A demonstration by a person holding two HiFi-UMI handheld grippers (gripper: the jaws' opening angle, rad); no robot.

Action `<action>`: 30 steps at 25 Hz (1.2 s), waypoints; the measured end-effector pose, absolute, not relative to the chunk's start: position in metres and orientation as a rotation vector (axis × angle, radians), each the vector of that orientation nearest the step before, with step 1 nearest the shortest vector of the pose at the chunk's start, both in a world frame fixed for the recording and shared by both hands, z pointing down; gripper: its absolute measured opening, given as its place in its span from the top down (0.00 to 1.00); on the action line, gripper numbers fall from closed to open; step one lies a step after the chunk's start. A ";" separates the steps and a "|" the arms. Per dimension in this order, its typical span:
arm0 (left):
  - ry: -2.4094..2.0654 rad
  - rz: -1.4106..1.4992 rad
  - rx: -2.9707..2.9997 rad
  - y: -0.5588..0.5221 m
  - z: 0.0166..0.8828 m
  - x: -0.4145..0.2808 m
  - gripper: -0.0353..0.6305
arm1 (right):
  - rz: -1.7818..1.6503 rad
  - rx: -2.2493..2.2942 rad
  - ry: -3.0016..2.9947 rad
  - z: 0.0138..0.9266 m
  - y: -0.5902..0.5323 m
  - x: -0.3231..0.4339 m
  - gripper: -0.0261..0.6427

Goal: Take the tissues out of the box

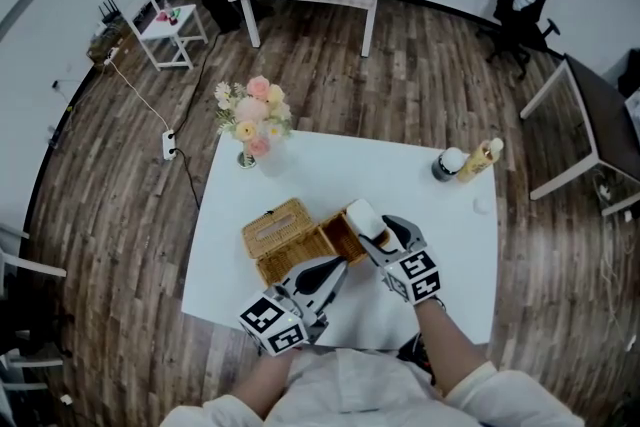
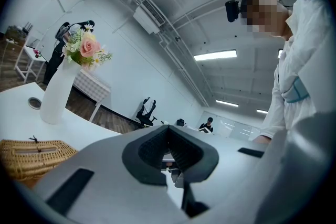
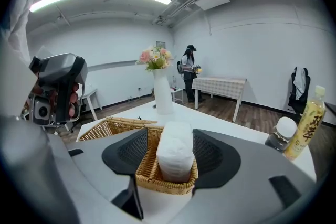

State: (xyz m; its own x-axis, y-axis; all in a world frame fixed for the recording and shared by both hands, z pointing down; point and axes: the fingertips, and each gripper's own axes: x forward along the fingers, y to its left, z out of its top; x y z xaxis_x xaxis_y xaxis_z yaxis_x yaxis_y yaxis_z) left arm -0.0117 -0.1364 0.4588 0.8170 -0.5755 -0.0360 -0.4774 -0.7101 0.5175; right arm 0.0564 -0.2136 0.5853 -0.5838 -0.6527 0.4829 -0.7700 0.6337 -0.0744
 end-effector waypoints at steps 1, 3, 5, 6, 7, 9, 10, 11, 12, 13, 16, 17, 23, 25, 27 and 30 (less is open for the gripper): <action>-0.778 -0.265 2.502 -0.136 0.459 -0.012 0.94 | 0.390 1.128 -2.442 0.586 -0.215 0.056 0.56; -0.777 -0.261 2.500 -0.137 0.460 -0.012 0.94 | 0.391 1.129 -2.437 0.589 -0.217 0.056 0.55; -0.775 -0.257 2.500 -0.137 0.461 -0.012 0.94 | 0.391 1.123 -2.429 0.593 -0.220 0.054 0.54; -0.774 -0.255 2.501 -0.137 0.461 -0.012 0.94 | 0.392 1.120 -2.423 0.595 -0.220 0.054 0.54; -0.773 -0.254 2.502 -0.137 0.461 -0.012 0.94 | 0.393 1.117 -2.417 0.598 -0.221 0.053 0.53; -0.772 -0.251 2.504 -0.138 0.461 -0.012 0.94 | 0.398 1.113 -2.403 0.602 -0.223 0.052 0.53; -0.772 -0.249 2.505 -0.138 0.461 -0.012 0.94 | 0.401 1.109 -2.393 0.604 -0.224 0.052 0.53; -0.772 -0.247 2.505 -0.138 0.461 -0.012 0.94 | 0.403 1.107 -2.383 0.607 -0.225 0.051 0.52; -0.772 -0.245 2.506 -0.138 0.461 -0.012 0.94 | 0.403 1.106 -2.373 0.609 -0.226 0.051 0.52; -0.772 -0.243 2.505 -0.139 0.461 -0.012 0.94 | 0.401 1.107 -2.363 0.611 -0.227 0.051 0.52; -0.776 -0.241 2.504 -0.139 0.462 -0.013 0.94 | 0.402 1.109 -2.345 0.617 -0.231 0.051 0.52; -0.777 -0.240 2.503 -0.140 0.463 -0.013 0.94 | 0.407 1.105 -2.341 0.619 -0.232 0.051 0.52; -0.783 -0.240 2.498 -0.141 0.465 -0.015 0.94 | 0.418 1.087 -2.333 0.628 -0.236 0.045 0.52; -0.787 -0.237 2.495 -0.141 0.466 -0.016 0.94 | 0.420 1.079 -2.324 0.630 -0.236 0.045 0.52; -0.789 -0.234 2.493 -0.142 0.466 -0.017 0.94 | 0.416 1.080 -2.318 0.630 -0.237 0.044 0.52; -0.790 -0.232 2.490 -0.142 0.467 -0.018 0.94 | 0.407 1.086 -2.324 0.630 -0.239 0.043 0.52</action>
State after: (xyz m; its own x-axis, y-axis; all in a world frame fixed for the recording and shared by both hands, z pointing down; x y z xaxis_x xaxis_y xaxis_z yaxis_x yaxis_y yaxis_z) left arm -0.0181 -0.1422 0.4670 0.8161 -0.5779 -0.0075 -0.4903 -0.6991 0.5205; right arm 0.0429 -0.2395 0.6303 -0.5309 -0.6130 0.5851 -0.7755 0.6299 -0.0437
